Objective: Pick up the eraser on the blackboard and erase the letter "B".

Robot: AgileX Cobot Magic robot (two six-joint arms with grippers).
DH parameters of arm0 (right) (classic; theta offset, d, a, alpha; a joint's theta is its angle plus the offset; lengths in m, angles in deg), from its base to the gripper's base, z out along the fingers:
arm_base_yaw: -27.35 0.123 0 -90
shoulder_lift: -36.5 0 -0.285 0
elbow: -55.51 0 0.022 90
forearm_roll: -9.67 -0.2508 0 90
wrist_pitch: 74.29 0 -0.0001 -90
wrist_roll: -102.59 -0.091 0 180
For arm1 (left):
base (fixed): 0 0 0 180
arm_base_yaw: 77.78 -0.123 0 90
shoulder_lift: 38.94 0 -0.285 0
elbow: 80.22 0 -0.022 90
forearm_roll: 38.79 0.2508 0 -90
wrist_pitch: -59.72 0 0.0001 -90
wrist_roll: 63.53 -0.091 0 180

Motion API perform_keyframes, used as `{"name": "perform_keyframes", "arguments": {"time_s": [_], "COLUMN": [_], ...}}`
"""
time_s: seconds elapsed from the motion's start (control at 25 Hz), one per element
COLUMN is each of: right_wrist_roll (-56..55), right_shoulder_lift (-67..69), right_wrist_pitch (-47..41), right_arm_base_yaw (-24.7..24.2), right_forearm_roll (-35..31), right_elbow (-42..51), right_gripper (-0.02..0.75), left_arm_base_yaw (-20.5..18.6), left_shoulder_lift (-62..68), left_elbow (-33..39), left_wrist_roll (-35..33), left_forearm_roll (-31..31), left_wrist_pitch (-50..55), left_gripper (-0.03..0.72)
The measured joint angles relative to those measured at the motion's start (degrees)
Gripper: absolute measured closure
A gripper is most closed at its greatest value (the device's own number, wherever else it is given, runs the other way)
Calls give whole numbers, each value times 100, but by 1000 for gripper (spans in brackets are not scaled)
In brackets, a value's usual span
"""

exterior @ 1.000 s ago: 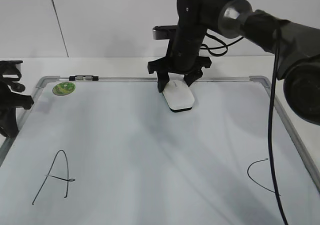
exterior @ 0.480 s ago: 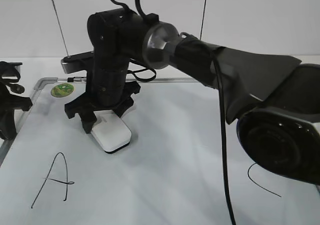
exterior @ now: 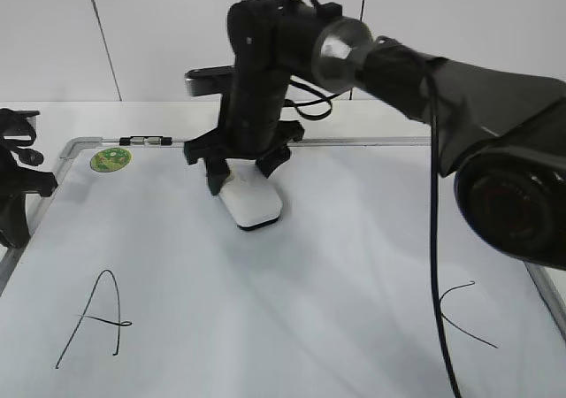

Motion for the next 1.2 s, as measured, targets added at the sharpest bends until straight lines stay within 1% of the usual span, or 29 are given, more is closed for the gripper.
{"name": "perform_keyframes", "arguments": {"time_s": [0.12, 0.28, 0.48, 0.96, 1.2], "right_wrist_roll": [1, -18, -18, 119, 132], "right_shoulder_lift": [0, -21, -220, -1968, -2734], "right_wrist_pitch": [0, 0, 0, -32, -32], "right_arm_base_yaw": [-365, -682, -758, -904, -1310], "right_forearm_roll": [34, 34, 97, 179, 179], "right_elbow": [0, 0, 208, 2248, 3197], "right_gripper": [209, 209, 209, 209, 209], "left_arm_base_yaw": [0, 0, 0, 0, 0], "left_shoulder_lift": [0, 0, 0, 7, 7], "left_elbow": [0, 0, 0, 0, 0], "left_wrist_roll": [0, 0, 0, 0, 0], "left_forearm_roll": [0, -10, -44, -56, -56], "left_wrist_pitch": [0, 0, 50, 91, 91], "left_gripper": [669, 669, 669, 669, 669]}}
